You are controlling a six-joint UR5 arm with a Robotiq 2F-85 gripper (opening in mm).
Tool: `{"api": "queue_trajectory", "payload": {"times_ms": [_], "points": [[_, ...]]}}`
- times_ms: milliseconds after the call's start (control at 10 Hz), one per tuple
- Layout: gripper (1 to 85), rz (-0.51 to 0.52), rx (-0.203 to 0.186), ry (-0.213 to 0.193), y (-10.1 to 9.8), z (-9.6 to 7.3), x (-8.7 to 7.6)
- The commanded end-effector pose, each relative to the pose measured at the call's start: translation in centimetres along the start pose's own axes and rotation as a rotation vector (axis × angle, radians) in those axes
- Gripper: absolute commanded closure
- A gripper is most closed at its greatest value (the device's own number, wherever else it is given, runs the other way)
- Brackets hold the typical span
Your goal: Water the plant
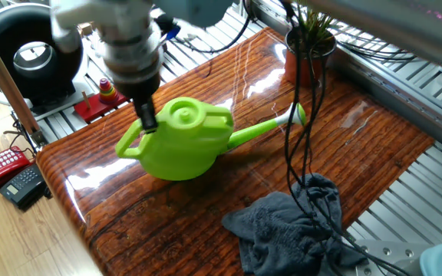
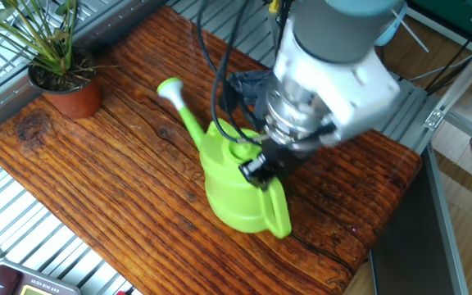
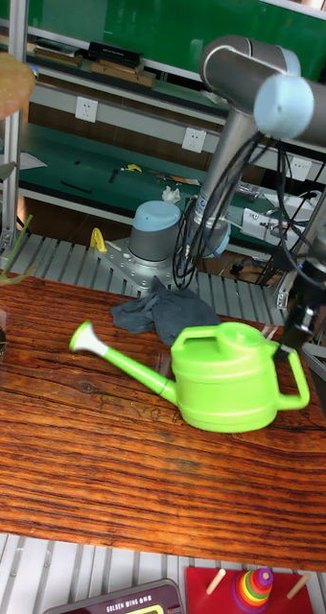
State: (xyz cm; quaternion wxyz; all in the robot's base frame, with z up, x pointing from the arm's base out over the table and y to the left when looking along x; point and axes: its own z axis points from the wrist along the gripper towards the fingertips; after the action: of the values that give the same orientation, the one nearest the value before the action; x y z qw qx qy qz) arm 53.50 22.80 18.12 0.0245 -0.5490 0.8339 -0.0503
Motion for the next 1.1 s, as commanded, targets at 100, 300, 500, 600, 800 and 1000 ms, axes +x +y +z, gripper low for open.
{"api": "queue_trajectory", "payload": {"times_ms": [100,300,500,600,800,1000], "points": [[84.7,0.054,-0.009,-0.079,0.5,1.4,-3.9],[84.7,0.033,-0.003,-0.109,0.1,1.8,-4.4],[84.7,0.018,0.001,-0.141,-0.3,2.3,-5.2],[84.7,0.008,0.002,-0.151,-0.4,2.4,-5.5],[84.7,-0.011,0.003,-0.189,-0.6,2.6,-6.2],[84.7,-0.03,0.001,-0.25,-0.7,3.0,-7.3]]}}
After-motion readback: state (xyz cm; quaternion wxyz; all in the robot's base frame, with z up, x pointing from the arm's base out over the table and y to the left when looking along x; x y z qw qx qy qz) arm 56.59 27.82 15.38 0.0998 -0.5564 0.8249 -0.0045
